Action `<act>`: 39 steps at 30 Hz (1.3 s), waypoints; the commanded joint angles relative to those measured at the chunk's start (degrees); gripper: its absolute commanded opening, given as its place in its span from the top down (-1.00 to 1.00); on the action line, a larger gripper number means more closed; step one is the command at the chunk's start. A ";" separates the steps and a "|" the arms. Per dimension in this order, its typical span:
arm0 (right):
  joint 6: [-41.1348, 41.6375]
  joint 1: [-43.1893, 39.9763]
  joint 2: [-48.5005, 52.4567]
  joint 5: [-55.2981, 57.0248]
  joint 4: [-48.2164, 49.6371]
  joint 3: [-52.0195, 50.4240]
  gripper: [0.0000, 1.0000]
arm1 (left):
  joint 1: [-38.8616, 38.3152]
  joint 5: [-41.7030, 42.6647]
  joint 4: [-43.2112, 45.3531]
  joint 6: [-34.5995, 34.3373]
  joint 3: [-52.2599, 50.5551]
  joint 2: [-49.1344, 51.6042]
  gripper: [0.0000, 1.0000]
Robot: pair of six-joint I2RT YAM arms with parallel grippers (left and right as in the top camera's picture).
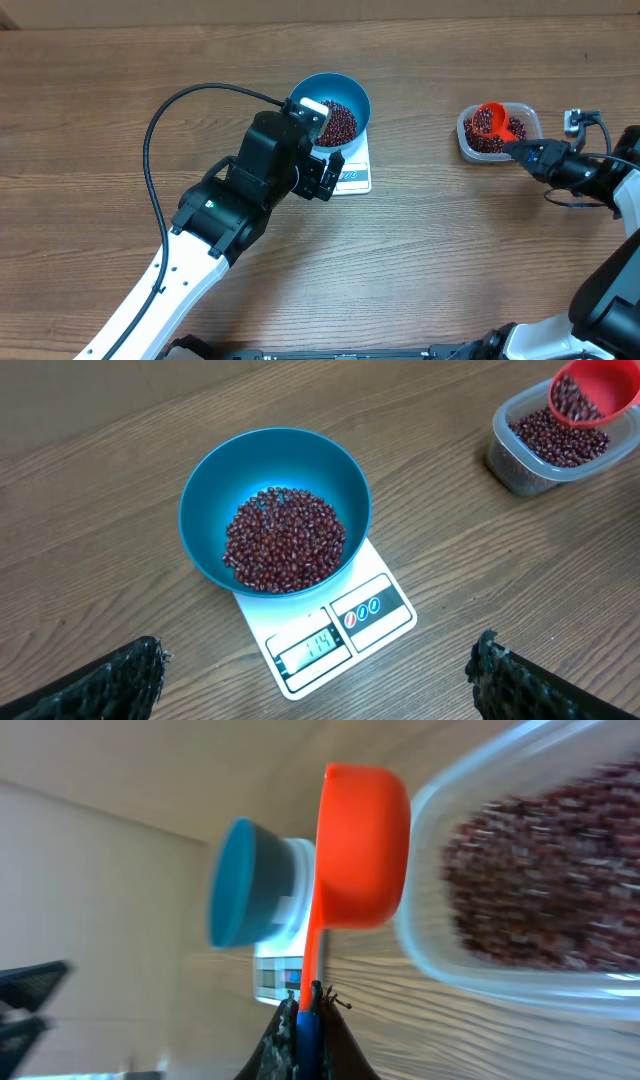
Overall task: Scoop item into bowl and weigh 150g on scale
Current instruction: 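Lift the filled scoop and carry it left toward the blue bowl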
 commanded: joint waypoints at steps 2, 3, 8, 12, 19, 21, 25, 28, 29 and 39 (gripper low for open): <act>0.33 0.17 0.00 -11.26 -0.90 0.37 0.92 | 0.26 0.66 0.04 0.66 1.40 0.33 -0.99; 0.31 0.48 0.00 -12.07 -1.66 0.37 0.92 | 0.26 0.66 0.04 0.66 1.40 0.35 -0.99; 0.33 3.56 0.00 -12.61 -4.61 0.37 0.92 | 0.26 0.66 0.04 0.66 1.40 0.33 -0.99; 0.33 7.43 0.00 -12.76 -5.07 0.37 0.92 | 0.26 0.66 0.04 0.66 1.40 0.35 -0.99; 0.33 16.00 0.00 -12.92 -3.89 0.37 0.92 | 0.26 0.66 0.04 0.66 1.40 0.33 -0.99; 0.35 17.94 0.00 -13.03 -3.08 0.37 0.92 | 0.26 0.66 0.04 0.66 1.40 0.35 -0.99; 2.40 21.79 0.00 -13.03 0.07 0.37 0.92 | 0.26 0.66 0.04 0.66 1.40 0.35 -0.99; 8.79 24.41 0.00 -13.00 6.86 0.37 0.92 | 0.26 0.66 0.04 0.66 1.40 0.35 -0.99; 10.56 24.94 0.00 -12.98 8.94 0.37 0.92 | 0.26 0.66 0.04 0.66 1.40 0.35 -0.99; 27.41 29.44 0.00 -7.63 30.38 0.37 0.92 | 0.26 0.66 0.04 0.66 1.40 0.33 -0.99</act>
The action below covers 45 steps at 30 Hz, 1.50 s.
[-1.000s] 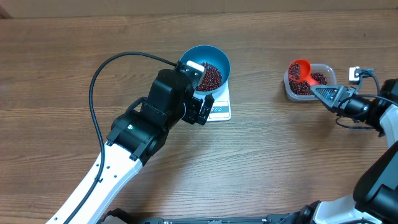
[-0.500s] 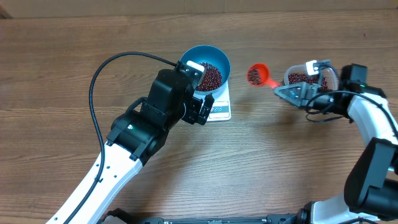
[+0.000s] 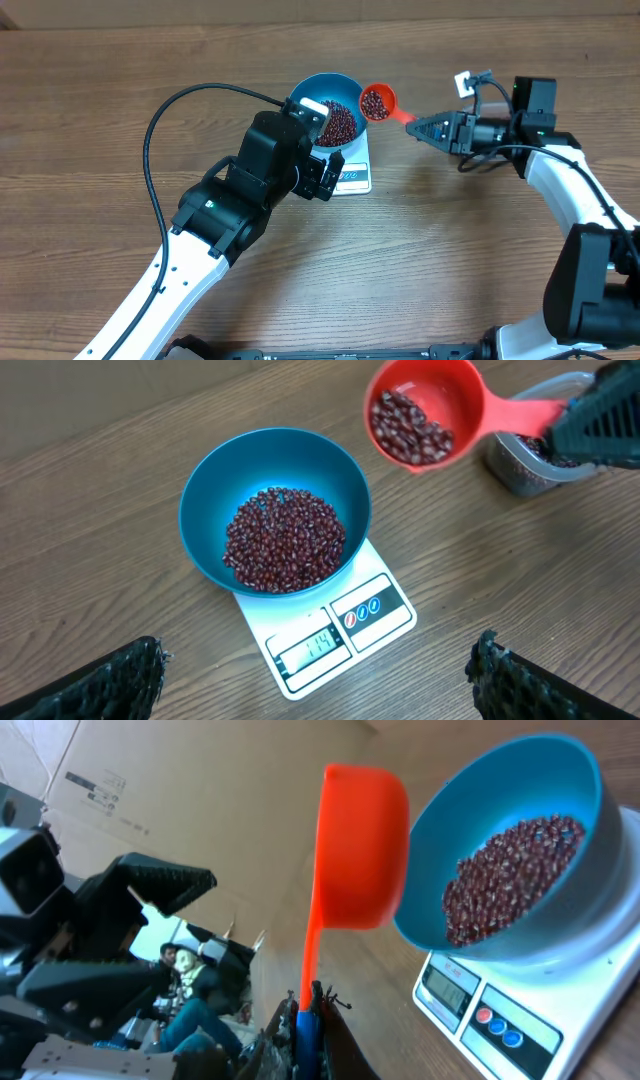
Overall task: Scoop item into bowl and weigh 150g on scale
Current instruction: 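Lift the filled scoop and carry it left toward the blue bowl, then tip the scoop over the blue bowl with the right gripper to pour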
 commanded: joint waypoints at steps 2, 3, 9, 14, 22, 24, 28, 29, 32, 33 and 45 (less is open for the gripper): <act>9.51 1.99 0.00 5.92 5.60 0.50 0.92 | 0.26 0.66 0.07 0.66 1.40 0.33 -0.99; 9.49 2.47 0.00 6.93 6.84 0.50 0.92 | 0.26 0.66 0.09 0.66 1.40 0.33 -0.99; 8.98 6.19 0.00 15.15 12.59 0.50 0.92 | 0.26 0.66 0.09 0.66 1.40 0.35 -0.99; -1.09 9.60 0.00 22.86 13.20 0.50 0.92 | 0.26 0.66 0.07 0.66 1.40 0.33 -0.99; -22.23 13.97 0.00 30.73 13.20 0.50 0.92 | 0.26 0.66 0.07 0.66 1.40 0.33 -0.99; -24.61 14.08 0.00 31.34 13.20 0.50 0.92 | 0.26 0.66 0.07 0.66 1.40 0.33 -0.99; -28.81 14.08 0.00 31.34 13.16 0.50 0.92 | 0.26 0.66 0.07 0.66 1.40 0.33 -0.99; -29.92 14.08 0.00 31.34 13.07 0.50 0.92 | 0.26 0.66 0.07 0.66 1.40 0.35 -0.99; -32.20 14.08 0.00 31.34 13.03 0.50 0.92 | 0.26 0.66 0.07 0.66 1.40 0.33 -0.99; -32.83 14.08 0.00 31.34 13.03 0.50 0.92 | 0.26 0.66 0.07 0.66 1.40 0.33 -0.99; -37.79 14.08 0.02 31.41 13.03 0.50 0.92 | 0.26 0.66 0.07 0.66 1.40 0.33 -0.99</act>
